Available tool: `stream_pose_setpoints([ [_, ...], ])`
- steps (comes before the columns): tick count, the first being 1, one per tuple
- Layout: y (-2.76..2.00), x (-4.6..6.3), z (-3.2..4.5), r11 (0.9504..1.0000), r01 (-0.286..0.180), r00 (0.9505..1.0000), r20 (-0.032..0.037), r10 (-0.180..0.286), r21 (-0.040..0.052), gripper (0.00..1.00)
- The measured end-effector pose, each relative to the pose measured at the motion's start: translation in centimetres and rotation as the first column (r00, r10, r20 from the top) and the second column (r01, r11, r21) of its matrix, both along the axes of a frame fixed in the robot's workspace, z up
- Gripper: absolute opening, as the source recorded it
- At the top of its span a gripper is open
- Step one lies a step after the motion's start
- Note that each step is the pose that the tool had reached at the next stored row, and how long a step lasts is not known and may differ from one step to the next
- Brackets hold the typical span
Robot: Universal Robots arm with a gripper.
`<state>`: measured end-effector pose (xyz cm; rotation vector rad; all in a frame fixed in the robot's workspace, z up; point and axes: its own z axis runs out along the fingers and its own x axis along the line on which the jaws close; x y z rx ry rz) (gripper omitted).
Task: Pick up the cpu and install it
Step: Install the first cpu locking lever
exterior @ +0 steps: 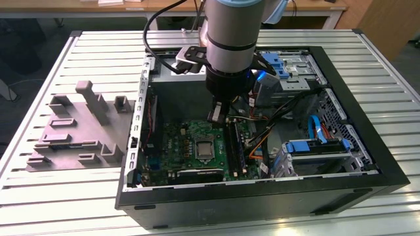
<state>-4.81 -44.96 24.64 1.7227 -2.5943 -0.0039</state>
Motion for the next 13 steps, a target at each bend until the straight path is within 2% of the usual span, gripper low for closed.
stream_pose_setpoints([
  [13,0.07,0.04,0.00,1.0000,0.000,1.0000,0.0000,0.000,-0.0001,0.11],
])
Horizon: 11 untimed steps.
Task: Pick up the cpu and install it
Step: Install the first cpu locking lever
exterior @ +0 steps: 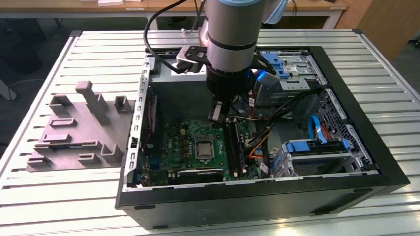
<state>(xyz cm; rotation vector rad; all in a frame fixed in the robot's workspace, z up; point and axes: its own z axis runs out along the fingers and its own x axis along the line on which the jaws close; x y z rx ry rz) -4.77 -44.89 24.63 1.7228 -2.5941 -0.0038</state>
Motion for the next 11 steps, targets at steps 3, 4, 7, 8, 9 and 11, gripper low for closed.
stream_pose_setpoints([
  [3,0.02,0.02,0.00,1.0000,0.000,1.0000,0.0000,0.000,0.0000,0.11],
  [4,0.13,0.06,0.00,1.0000,0.000,1.0000,0.0000,0.000,-0.0001,0.11],
  [7,0.42,0.12,-0.02,1.0000,0.000,1.0000,0.0000,0.000,0.0000,0.11],
  [8,0.50,0.15,-0.02,1.0000,0.000,1.0000,0.0000,0.000,0.0000,0.11],
  [9,0.59,0.20,-0.03,1.0000,0.000,1.0000,0.0000,0.000,-0.0001,0.11],
  [11,0.74,0.36,-0.06,1.0000,0.000,1.0000,0.0000,0.000,-0.0001,0.11],
])
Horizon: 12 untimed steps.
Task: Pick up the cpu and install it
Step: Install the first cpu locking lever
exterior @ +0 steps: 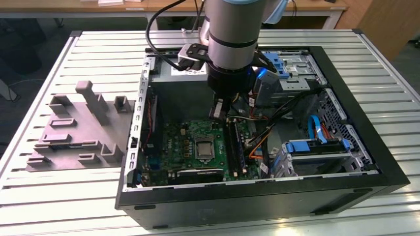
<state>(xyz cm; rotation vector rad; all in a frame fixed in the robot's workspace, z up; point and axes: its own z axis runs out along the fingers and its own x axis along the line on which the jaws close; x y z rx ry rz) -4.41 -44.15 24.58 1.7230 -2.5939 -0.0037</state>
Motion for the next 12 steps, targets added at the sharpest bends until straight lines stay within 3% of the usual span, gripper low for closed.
stream_pose_setpoints([
  [12,0.78,0.54,-0.10,1.0000,0.000,1.0000,-0.0005,0.000,0.0001,0.11],
])
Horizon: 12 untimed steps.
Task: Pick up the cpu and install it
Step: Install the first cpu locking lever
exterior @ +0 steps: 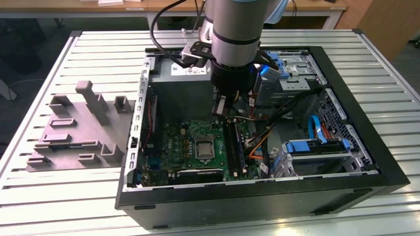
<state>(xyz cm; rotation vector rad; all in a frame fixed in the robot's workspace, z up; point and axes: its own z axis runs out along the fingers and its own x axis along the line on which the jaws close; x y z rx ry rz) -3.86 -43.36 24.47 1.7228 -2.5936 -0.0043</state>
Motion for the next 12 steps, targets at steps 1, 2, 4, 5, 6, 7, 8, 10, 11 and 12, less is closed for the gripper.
stream_pose_setpoints([
  [1,0.01,0.01,0.00,1.0000,0.000,1.0000,0.0000,0.000,0.0000,0.11],
  [2,0.03,0.01,0.00,1.0000,0.000,1.0000,0.0000,0.000,0.0000,0.11],
  [4,0.07,0.02,-0.01,1.0000,0.000,1.0000,0.0000,0.000,0.0000,0.11],
  [5,0.11,0.02,-0.01,1.0000,0.000,1.0000,0.0000,0.000,-0.0001,0.11],
  [6,0.15,0.01,-0.03,1.0000,0.000,1.0000,-0.0001,0.000,-0.0001,0.11],
  [7,0.20,0.02,-0.04,1.0000,0.000,1.0000,0.0000,0.000,0.0000,0.11],
  [8,0.25,0.02,-0.05,1.0000,0.000,1.0000,0.0000,0.000,0.0000,0.11],
  [10,0.36,0.02,-0.07,1.0000,0.000,1.0000,-0.0001,0.000,-0.0002,0.11],
  [11,0.41,0.02,-0.09,1.0000,0.000,1.0000,0.0000,0.000,0.0000,0.11],
  [12,0.46,0.02,-0.10,1.0000,0.000,1.0000,0.0000,0.000,-0.0001,0.11],
])
